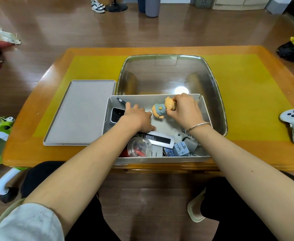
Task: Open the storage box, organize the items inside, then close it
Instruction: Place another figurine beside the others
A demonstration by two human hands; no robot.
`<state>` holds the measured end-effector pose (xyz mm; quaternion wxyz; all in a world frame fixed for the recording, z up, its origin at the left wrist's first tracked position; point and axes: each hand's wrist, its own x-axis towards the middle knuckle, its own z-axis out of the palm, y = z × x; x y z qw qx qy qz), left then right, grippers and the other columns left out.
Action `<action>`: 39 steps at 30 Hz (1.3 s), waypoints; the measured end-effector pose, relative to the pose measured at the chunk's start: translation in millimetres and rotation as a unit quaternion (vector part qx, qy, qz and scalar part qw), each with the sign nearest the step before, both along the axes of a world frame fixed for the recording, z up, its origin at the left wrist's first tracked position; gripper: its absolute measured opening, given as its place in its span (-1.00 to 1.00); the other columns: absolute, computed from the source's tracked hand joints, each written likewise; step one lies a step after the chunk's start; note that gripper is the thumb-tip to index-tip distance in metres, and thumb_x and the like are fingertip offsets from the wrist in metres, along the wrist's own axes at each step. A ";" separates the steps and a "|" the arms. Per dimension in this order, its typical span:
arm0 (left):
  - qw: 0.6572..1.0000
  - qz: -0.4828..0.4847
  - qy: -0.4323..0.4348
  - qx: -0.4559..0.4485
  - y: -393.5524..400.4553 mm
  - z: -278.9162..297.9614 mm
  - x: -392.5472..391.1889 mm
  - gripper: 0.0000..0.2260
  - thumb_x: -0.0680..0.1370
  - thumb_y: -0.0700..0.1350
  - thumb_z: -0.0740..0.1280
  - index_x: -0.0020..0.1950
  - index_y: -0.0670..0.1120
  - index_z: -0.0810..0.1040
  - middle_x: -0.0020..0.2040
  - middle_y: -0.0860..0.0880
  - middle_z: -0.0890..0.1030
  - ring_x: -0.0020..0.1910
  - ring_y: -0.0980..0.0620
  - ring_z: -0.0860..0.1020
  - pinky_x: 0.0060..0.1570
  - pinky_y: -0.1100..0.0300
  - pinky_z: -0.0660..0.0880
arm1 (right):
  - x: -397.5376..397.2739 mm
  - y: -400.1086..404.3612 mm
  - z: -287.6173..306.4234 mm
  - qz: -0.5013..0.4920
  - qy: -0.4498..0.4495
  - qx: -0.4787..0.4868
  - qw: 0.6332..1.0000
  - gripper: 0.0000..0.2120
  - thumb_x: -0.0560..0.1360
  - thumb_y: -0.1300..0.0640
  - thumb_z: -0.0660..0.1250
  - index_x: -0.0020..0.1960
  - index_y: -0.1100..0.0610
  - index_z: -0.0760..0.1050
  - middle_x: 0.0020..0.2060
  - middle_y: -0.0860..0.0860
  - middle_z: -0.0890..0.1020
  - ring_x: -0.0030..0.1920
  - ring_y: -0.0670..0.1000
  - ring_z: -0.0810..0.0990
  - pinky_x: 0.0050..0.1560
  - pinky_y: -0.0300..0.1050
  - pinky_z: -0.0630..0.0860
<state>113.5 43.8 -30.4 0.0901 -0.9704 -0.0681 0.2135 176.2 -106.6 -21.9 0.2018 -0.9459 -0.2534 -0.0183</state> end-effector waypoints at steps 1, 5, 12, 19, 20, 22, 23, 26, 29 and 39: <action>1.000 0.001 0.001 0.003 -0.9 0.0 -1.4 -0.46 0.53 0.35 0.11 0.39 0.06 0.35 0.33 -0.07 0.44 0.37 -0.13 0.27 0.35 -0.22 -0.01 | -1.0 4.0 -1.4 -0.002 0.003 -0.004 1.000 -0.83 0.41 0.13 0.29 -0.13 0.25 0.51 -0.12 0.19 0.56 -0.10 0.22 0.54 -0.12 0.01 0.46; 0.999 -0.001 -0.023 -0.037 0.9 -1.1 -5.9 -0.52 0.55 0.24 0.18 0.34 -0.04 0.40 0.23 -0.12 0.51 0.31 -0.14 0.41 0.42 -0.25 -0.20 | -3.5 15.1 -8.8 -0.013 0.013 -0.004 1.000 -0.86 0.39 0.17 0.26 -0.29 0.17 0.35 -0.22 0.19 0.52 -0.16 0.24 0.52 -0.25 -0.09 0.26; 0.988 -0.011 -0.084 -0.127 9.7 -6.5 -10.0 -0.55 0.53 0.17 0.30 0.22 -0.15 0.48 0.20 -0.17 0.51 0.21 -0.16 0.45 0.16 0.08 0.34 | -4.0 12.6 -19.8 -0.003 0.035 -0.050 0.998 -0.79 0.38 0.08 0.41 -0.19 0.22 0.47 -0.11 0.21 0.57 -0.08 0.23 0.55 -0.21 -0.10 0.33; 0.982 -0.022 -0.114 -0.151 12.0 -7.3 -12.9 -0.63 0.51 0.10 0.34 0.12 -0.11 0.33 0.17 -0.16 0.54 0.15 -0.18 0.47 0.05 0.05 0.29 | -3.3 -6.8 -13.8 0.149 0.014 -0.086 0.985 -0.73 0.50 0.18 0.30 0.19 0.15 0.53 0.11 0.12 0.54 0.10 0.17 0.53 0.08 0.02 0.46; 0.982 -0.025 -0.105 -0.156 12.1 -7.0 -13.0 -0.64 0.51 0.10 0.33 0.15 -0.08 0.34 0.18 -0.15 0.53 0.17 -0.18 0.46 0.15 0.00 0.30 | -3.7 -8.8 -14.2 0.179 0.011 -0.094 0.979 -0.73 0.51 0.20 0.27 0.20 0.12 0.53 0.12 0.10 0.52 0.11 0.15 0.52 0.07 0.02 0.46; 0.983 -0.027 -0.082 -0.162 12.4 -5.5 -13.2 -0.65 0.53 0.10 0.31 0.25 0.01 0.35 0.21 -0.12 0.52 0.22 -0.17 0.44 0.33 -0.13 0.22 | -5.1 -10.6 -15.6 0.233 0.009 -0.106 0.967 -0.70 0.52 0.22 0.24 0.23 0.06 0.54 0.19 0.06 0.49 0.15 0.13 0.50 0.07 0.03 0.48; 0.984 -0.029 -0.071 -0.160 12.7 -4.5 -13.0 -0.64 0.53 0.10 0.30 0.29 0.05 0.35 0.22 -0.10 0.50 0.25 -0.16 0.43 0.37 -0.19 0.16 | -5.6 -10.5 -16.4 0.252 0.008 -0.115 0.961 -0.68 0.53 0.21 0.22 0.25 0.04 0.53 0.23 0.06 0.48 0.17 0.13 0.49 0.08 0.05 0.48; 0.988 -0.042 -0.052 -0.142 12.6 -2.1 -11.7 -0.61 0.56 0.11 0.25 0.37 0.09 0.32 0.26 -0.07 0.51 0.30 -0.15 0.40 0.40 -0.26 0.05 | -6.1 -9.4 -19.8 0.271 0.011 -0.148 0.951 -0.68 0.55 0.20 0.18 0.26 0.09 0.52 0.31 0.09 0.43 0.19 0.18 0.49 0.09 0.10 0.48; 0.990 -0.060 -0.036 -0.120 9.9 -0.5 -10.5 -0.53 0.59 0.12 0.19 0.50 0.13 0.23 0.37 -0.01 0.47 0.37 -0.12 0.35 0.40 -0.28 -0.02 | -6.3 -11.0 -25.3 0.267 0.016 -0.168 0.949 -0.65 0.55 0.23 0.16 0.30 0.15 0.47 0.42 0.09 0.32 0.23 0.20 0.47 0.14 0.09 0.47; 0.993 -0.047 -0.014 -0.104 -6.9 -1.5 -3.8 -0.47 0.60 0.22 0.10 0.55 0.14 0.11 0.55 0.00 0.18 0.47 -0.14 0.23 0.40 -0.34 -0.15 | -3.0 -13.5 -31.1 0.234 0.055 -0.170 0.956 -0.60 0.51 0.21 0.25 0.34 0.20 0.41 0.47 0.03 0.23 0.31 0.15 0.41 0.21 0.05 0.42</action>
